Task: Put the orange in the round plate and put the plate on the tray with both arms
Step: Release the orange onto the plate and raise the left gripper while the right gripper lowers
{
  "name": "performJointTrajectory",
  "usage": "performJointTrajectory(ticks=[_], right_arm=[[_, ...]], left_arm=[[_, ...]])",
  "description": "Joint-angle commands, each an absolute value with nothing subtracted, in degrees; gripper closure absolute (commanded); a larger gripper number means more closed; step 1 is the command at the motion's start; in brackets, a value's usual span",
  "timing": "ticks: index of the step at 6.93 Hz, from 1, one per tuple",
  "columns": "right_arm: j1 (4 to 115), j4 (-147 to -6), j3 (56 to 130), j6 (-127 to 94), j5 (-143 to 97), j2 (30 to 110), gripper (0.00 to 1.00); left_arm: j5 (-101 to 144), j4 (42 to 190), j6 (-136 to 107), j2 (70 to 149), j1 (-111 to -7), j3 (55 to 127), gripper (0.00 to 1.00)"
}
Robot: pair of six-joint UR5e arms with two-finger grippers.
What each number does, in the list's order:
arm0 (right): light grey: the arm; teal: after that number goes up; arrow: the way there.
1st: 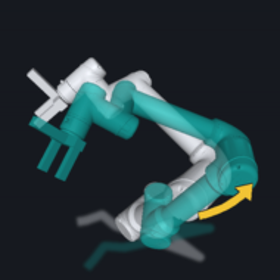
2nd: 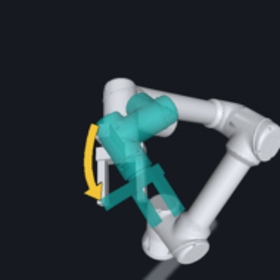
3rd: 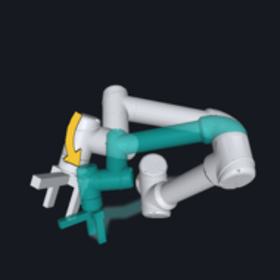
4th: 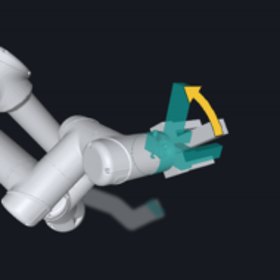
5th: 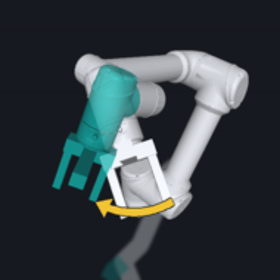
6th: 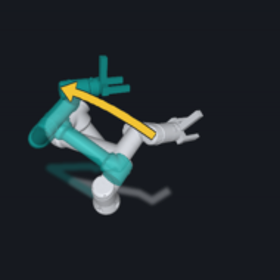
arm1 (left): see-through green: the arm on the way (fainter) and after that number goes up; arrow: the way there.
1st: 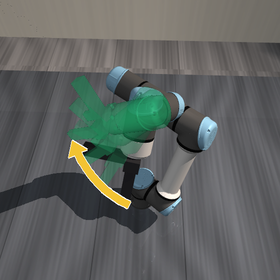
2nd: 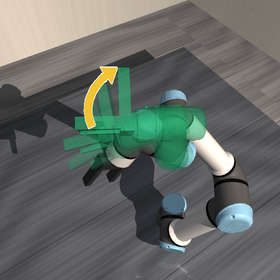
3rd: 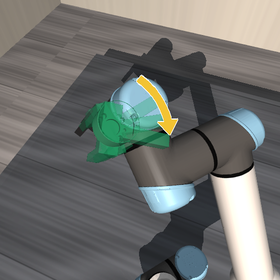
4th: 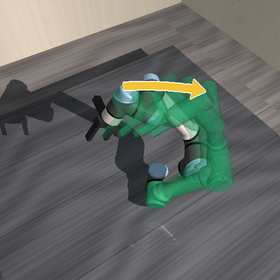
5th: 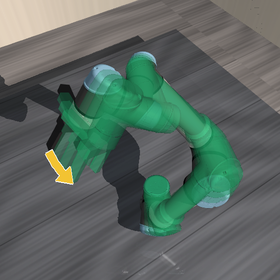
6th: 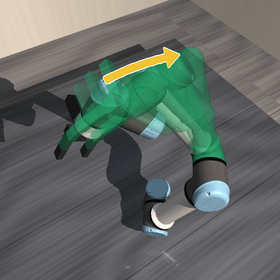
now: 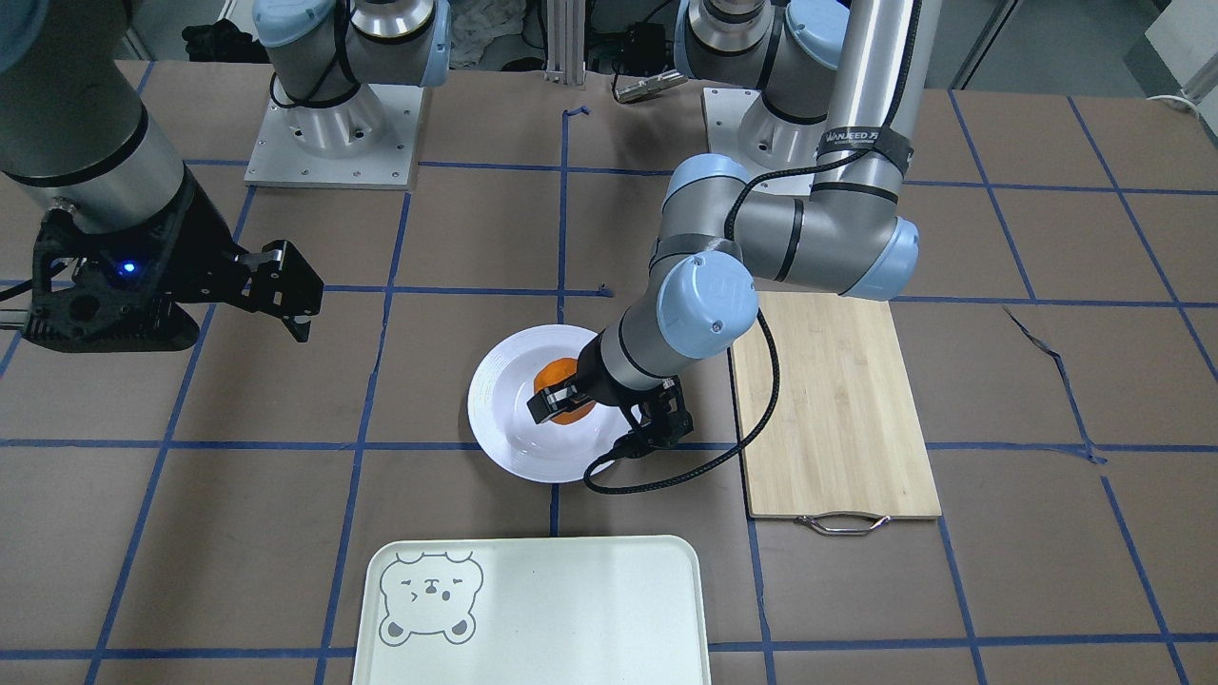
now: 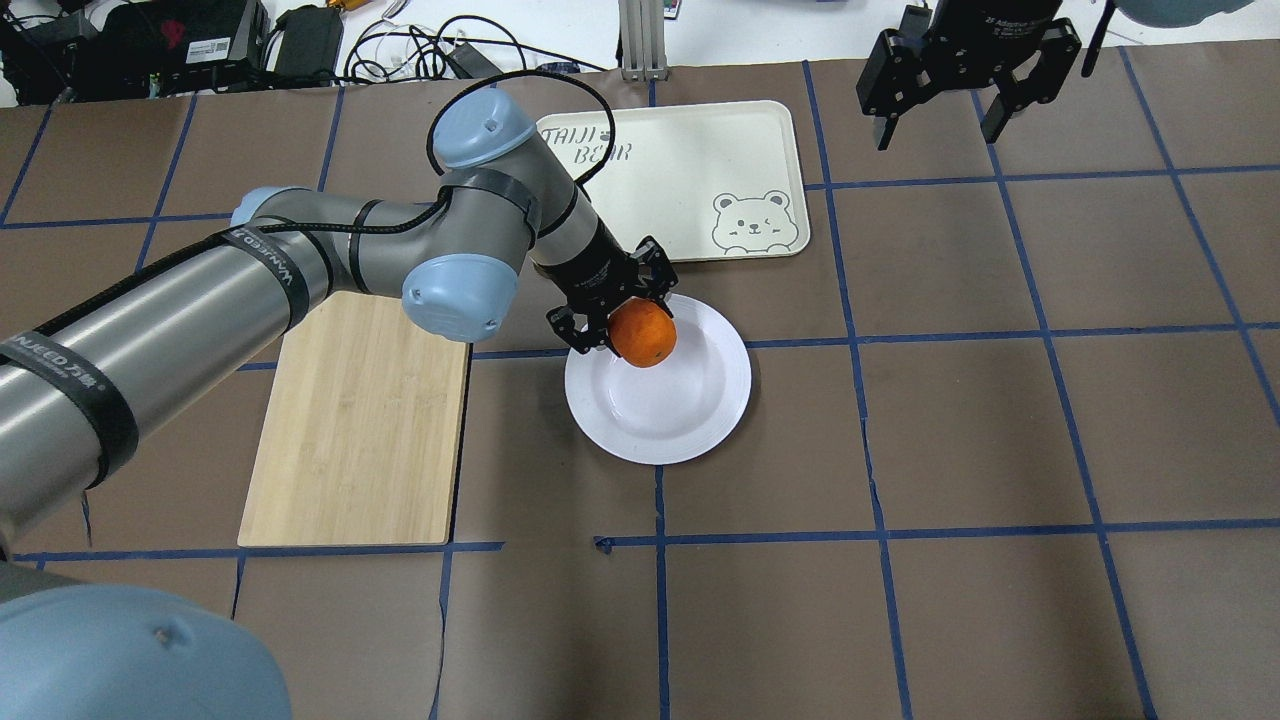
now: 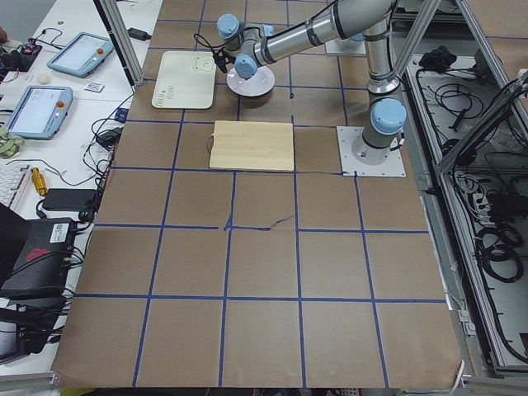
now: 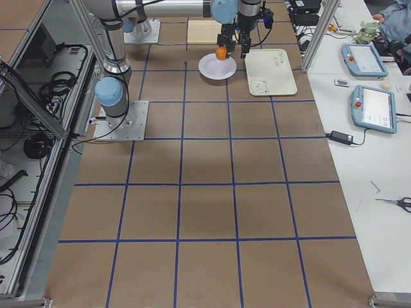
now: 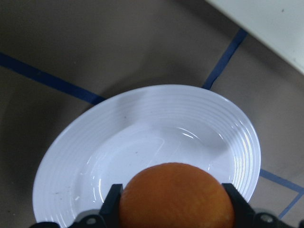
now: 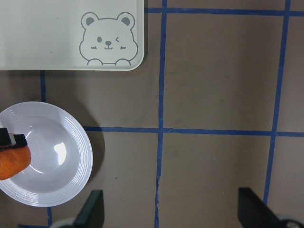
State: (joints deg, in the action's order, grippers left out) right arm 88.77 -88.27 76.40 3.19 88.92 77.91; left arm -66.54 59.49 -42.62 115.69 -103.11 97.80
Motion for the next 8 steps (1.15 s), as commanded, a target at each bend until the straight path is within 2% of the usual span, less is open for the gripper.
performJointTrajectory(ticks=[1,3,5,6,8], right_arm=[[88.77,-88.68,76.73,3.08,87.47,77.52,0.00],[88.77,-89.38,78.92,2.64,85.25,77.43,0.00],[88.68,-90.26,81.80,2.55,76.71,77.00,0.00],[88.86,-95.31,85.65,2.37,75.25,76.64,0.00],[89.03,-111.62,99.24,-2.25,69.31,76.46,0.00]], left_arm=[[-65.91,56.28,-45.69,114.97,-104.15,97.56,0.00],[-67.57,56.60,-41.17,113.47,-101.53,96.42,0.00],[-80.79,59.83,-28.38,110.93,-97.75,93.97,0.00],[-83.38,64.90,-19.69,108.83,-94.60,91.17,0.00],[-93.28,75.98,-18.28,103.30,-90.37,85.37,0.00]])
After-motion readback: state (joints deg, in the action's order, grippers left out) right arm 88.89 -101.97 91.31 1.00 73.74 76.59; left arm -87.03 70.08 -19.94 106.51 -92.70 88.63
